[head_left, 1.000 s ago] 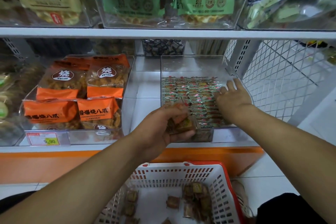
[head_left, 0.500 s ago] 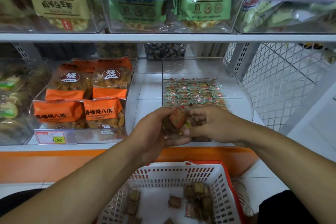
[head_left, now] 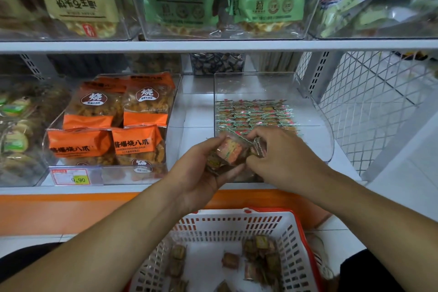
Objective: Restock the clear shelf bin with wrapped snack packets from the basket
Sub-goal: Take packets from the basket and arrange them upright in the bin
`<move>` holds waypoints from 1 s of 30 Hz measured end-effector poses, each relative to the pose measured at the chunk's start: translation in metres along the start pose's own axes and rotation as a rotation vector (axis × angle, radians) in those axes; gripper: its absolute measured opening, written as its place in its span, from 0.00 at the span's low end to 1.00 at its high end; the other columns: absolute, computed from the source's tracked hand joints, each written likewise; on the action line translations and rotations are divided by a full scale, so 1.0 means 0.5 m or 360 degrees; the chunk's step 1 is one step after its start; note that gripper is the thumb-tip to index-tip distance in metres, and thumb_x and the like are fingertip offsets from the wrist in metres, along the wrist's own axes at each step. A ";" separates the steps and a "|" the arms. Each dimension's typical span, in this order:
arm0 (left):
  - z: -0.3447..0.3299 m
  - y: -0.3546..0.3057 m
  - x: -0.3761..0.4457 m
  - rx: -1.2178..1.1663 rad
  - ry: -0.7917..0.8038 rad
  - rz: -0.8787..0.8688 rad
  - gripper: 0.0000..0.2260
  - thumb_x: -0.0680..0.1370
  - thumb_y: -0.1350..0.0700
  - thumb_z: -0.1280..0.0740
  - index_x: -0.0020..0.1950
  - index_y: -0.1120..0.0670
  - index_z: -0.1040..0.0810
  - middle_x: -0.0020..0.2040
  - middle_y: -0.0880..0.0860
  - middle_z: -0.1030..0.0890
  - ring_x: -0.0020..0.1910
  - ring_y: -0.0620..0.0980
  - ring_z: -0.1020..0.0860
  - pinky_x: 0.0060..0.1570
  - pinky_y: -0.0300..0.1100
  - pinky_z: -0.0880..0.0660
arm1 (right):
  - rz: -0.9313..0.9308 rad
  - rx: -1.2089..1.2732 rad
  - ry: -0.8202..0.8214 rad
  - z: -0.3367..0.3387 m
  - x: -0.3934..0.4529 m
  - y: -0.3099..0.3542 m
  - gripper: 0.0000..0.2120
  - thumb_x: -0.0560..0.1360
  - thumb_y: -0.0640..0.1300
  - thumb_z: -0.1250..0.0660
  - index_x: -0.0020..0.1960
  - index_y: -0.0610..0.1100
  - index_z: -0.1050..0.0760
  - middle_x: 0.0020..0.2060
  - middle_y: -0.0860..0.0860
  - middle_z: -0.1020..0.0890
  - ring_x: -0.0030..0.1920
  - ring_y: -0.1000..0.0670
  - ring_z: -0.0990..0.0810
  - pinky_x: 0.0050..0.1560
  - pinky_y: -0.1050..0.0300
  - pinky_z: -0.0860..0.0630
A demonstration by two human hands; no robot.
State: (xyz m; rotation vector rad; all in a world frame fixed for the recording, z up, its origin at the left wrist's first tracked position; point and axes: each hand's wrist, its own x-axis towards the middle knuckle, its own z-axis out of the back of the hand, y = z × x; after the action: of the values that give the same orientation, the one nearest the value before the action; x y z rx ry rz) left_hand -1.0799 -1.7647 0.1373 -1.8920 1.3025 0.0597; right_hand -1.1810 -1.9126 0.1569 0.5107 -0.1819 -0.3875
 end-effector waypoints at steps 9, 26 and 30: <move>0.012 0.010 0.006 0.0444 -0.0186 -0.0737 0.23 0.65 0.65 0.21 0.56 0.55 0.22 0.52 0.56 0.15 0.53 0.54 0.15 0.47 0.40 0.19 | -0.0440 0.1134 0.0343 0.045 0.013 -0.018 0.10 0.77 0.33 0.31 0.52 0.47 0.19 0.41 0.41 0.15 0.35 0.43 0.14 0.33 0.49 0.17; 0.004 0.032 -0.002 0.1144 -0.0172 -0.1246 0.23 0.64 0.53 0.20 0.56 0.52 0.23 0.50 0.50 0.14 0.51 0.47 0.15 0.51 0.39 0.19 | -0.0529 0.1889 0.0574 0.016 0.018 -0.014 0.22 0.72 0.33 0.26 0.64 0.41 0.25 0.46 0.39 0.14 0.47 0.40 0.13 0.42 0.50 0.16; -0.001 0.006 -0.003 0.0217 -0.0164 -0.0786 0.19 0.76 0.41 0.33 0.50 0.57 0.22 0.44 0.55 0.16 0.46 0.54 0.15 0.49 0.47 0.17 | -0.0553 0.1861 0.0451 0.027 0.028 -0.023 0.16 0.74 0.32 0.28 0.61 0.39 0.24 0.52 0.39 0.14 0.48 0.46 0.14 0.44 0.55 0.19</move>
State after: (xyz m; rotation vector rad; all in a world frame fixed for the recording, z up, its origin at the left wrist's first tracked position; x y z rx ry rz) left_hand -1.0830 -1.7640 0.1366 -2.0095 0.7252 -0.1798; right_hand -1.1755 -1.9334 0.1639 1.7547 -0.0241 -0.5211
